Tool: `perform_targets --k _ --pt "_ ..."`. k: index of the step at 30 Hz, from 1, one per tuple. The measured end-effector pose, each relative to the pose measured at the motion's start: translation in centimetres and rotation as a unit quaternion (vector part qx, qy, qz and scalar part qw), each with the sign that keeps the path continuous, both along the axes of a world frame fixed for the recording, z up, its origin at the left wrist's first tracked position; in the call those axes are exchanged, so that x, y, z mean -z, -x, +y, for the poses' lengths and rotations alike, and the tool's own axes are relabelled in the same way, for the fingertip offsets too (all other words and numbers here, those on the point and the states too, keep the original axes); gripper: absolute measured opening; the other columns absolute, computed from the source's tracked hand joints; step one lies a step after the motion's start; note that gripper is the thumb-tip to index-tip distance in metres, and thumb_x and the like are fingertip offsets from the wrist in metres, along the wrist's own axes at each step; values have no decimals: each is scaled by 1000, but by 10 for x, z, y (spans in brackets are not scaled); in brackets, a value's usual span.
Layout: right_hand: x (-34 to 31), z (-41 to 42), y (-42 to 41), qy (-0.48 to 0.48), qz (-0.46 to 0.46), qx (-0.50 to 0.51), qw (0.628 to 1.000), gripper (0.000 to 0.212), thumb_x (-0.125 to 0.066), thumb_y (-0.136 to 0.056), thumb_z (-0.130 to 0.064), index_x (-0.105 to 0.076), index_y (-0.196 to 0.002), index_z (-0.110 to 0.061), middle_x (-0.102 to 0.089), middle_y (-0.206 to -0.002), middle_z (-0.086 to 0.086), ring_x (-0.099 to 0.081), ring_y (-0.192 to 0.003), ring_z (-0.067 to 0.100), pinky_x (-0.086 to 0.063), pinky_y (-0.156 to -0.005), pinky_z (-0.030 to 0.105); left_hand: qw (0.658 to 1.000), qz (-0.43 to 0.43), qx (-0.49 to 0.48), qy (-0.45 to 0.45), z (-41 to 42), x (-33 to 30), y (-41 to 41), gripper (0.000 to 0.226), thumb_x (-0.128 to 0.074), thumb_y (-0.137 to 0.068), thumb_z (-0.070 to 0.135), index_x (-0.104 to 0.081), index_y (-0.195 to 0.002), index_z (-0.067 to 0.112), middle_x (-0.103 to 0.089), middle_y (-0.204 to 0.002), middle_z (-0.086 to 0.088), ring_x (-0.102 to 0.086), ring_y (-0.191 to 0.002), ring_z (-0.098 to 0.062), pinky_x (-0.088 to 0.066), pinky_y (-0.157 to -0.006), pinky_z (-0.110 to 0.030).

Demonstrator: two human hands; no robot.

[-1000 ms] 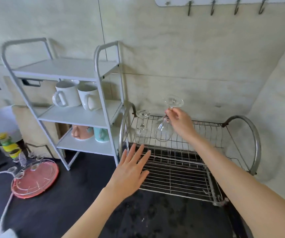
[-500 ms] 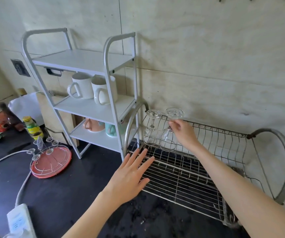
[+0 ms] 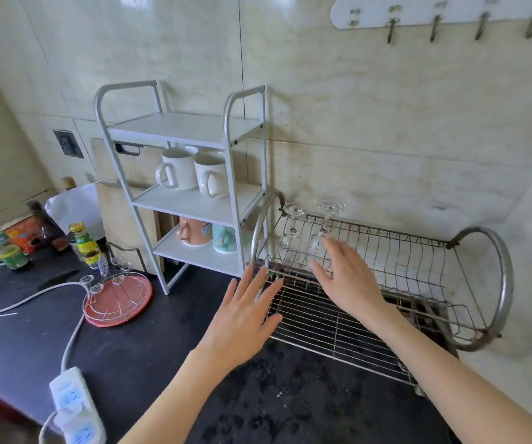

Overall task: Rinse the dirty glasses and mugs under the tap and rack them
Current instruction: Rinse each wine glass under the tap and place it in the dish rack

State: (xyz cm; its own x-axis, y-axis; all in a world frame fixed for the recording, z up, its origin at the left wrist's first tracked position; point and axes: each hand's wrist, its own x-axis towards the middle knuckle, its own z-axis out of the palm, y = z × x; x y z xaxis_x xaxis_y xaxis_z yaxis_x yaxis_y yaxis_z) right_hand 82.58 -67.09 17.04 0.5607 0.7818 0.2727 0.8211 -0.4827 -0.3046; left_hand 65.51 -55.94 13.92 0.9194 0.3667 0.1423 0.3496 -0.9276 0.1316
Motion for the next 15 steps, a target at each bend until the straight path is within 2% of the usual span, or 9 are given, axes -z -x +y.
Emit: perform_targets --k 2,4,6,9,11,15 --pt "-1 -14 40 24 -35 -26 999 61 -38 -96 -48 -24 -146 -15 -27 -153 3 -27 -140 18 -17 -114 29 1000 -17 -11 0 -9 8 34 58 -25 -96 51 -5 -148 34 12 -152 8 23 -137 -17 13 -110 -33" --pt "6 -25 83 41 -38 -52 997 63 -37 -95 -51 -24 -147 -17 -26 -153 3 -24 -141 20 -14 -116 34 999 -35 -25 -1 -16 18 73 61 -20 -92 55 -18 -148 29 -7 -156 0 9 -141 -23 5 -110 -39" --pt "19 -36 128 51 -42 -72 995 64 -34 -93 -55 -30 -145 -17 -32 -151 5 -30 -140 22 -18 -115 41 999 -12 -52 -9 -23 31 119 62 -22 -91 55 -29 -145 25 -23 -153 -5 -10 -142 -29 -7 -110 -44" --pt "42 -45 194 66 -40 -101 992 70 -24 -88 -59 -39 -142 -17 -41 -146 7 -40 -134 25 -28 -110 47 995 2 -92 -36 -37 46 193 57 -30 -90 51 -45 -136 21 -45 -142 -9 -39 -132 -34 -29 -102 -47" --pt "56 -48 240 81 -26 -130 988 72 -22 -87 -60 -38 -142 -17 -39 -147 7 -37 -136 25 -28 -110 48 992 11 -119 -28 -47 55 246 56 -33 -88 50 -49 -133 20 -50 -138 -9 -44 -128 -35 -36 -98 -49" --pt "75 -42 334 90 27 -219 971 78 -17 -84 -65 -35 -144 -19 -35 -150 5 -33 -139 24 -23 -113 47 978 31 -204 7 -63 69 351 55 -30 -90 52 -46 -133 21 -51 -137 -9 -46 -127 -36 -41 -96 -50"
